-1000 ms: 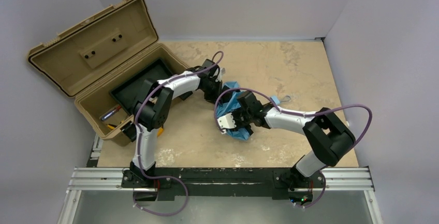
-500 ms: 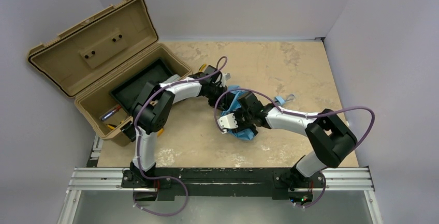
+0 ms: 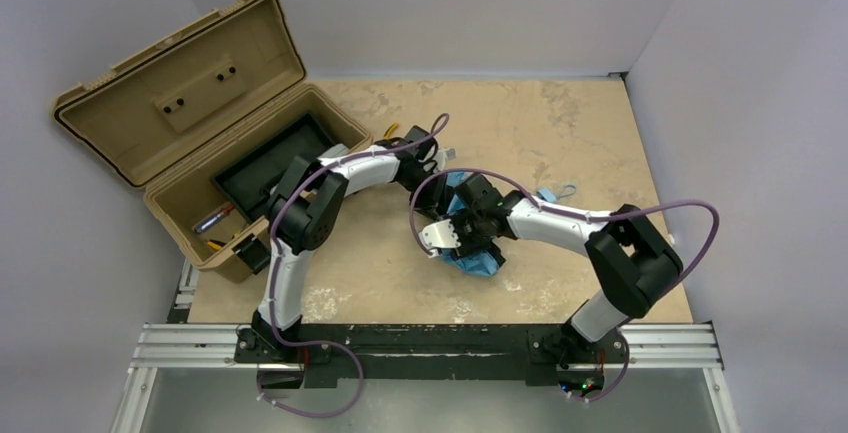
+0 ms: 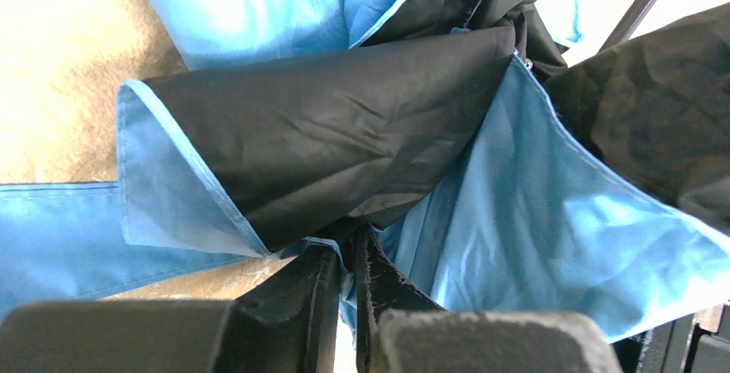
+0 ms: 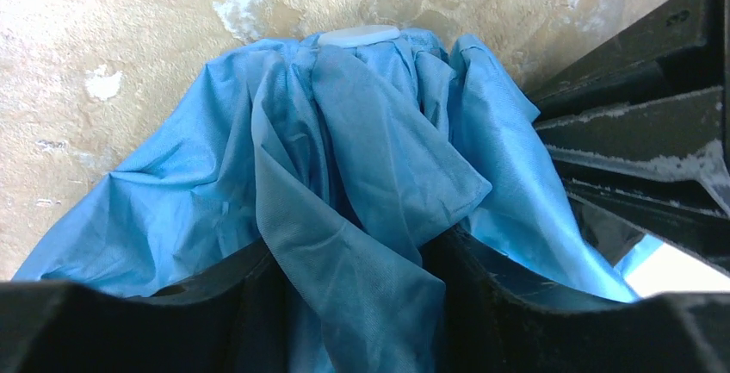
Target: Put away the umbrella
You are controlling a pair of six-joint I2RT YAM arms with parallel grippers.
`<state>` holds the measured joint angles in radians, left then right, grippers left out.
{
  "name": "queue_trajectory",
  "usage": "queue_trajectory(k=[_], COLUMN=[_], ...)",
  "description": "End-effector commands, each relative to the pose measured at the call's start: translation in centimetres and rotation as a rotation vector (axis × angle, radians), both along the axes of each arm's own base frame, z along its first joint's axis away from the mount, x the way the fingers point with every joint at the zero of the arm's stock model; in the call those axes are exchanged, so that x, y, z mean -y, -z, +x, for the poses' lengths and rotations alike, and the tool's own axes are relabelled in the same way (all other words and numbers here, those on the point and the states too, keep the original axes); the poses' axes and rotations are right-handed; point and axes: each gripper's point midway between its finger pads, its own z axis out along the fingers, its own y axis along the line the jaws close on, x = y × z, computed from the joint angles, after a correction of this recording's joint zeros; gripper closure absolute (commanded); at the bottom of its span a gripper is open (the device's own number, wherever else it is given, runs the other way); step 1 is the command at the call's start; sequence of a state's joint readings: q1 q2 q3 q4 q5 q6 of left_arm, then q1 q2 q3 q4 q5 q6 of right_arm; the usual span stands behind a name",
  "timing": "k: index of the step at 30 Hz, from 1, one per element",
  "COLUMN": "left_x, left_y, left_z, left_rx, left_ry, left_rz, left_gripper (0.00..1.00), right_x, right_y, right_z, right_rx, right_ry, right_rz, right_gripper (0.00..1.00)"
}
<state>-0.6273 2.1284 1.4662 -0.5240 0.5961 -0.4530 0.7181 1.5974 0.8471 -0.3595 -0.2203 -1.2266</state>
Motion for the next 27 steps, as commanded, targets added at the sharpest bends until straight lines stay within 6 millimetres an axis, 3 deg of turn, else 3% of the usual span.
queue_trajectory(k=[1,6,9,14,21,27], left_x=[3.5,3.8,3.6,2.2,-1.5,-5.8], left_y=[-3.0,-3.8,-5.0,-8.7,-15.2,-19.9], left_z=[-5.8,-4.2,-2.2,1.9,6.2,7.0], left_rx=[-0.228,-0.189,-0.121,0.013,0.252,0.545], left_ry=[0.146,0.116,0.058,-0.047,-0.197,-0.278], left_rz=[-0.142,-0.138,-0.136,-0.168,-0.208,-0.137], left_gripper=[0.9,0.79,0.72,0.65,0.61,0.6], right_x=[0.2,1.5,1.6,2.0,2.1,2.1], right_y=[3.7,5.9,5.9,6.3,6.1,6.0], right_z=[0.8,-1.9,-2.4,-3.5,-3.7,-3.4], right_rx=[-0.046,-0.263,-0.283,-0.369,-0.407,-0.433], right_ry=[0.009,0.051,0.062,0.087,0.135,0.188], right_rz=[-0.073,-0.158,-0.144,-0.131,-0.086,-0.059], right_gripper=[0.54,0.69,0.7,0.72,0.72,0.72])
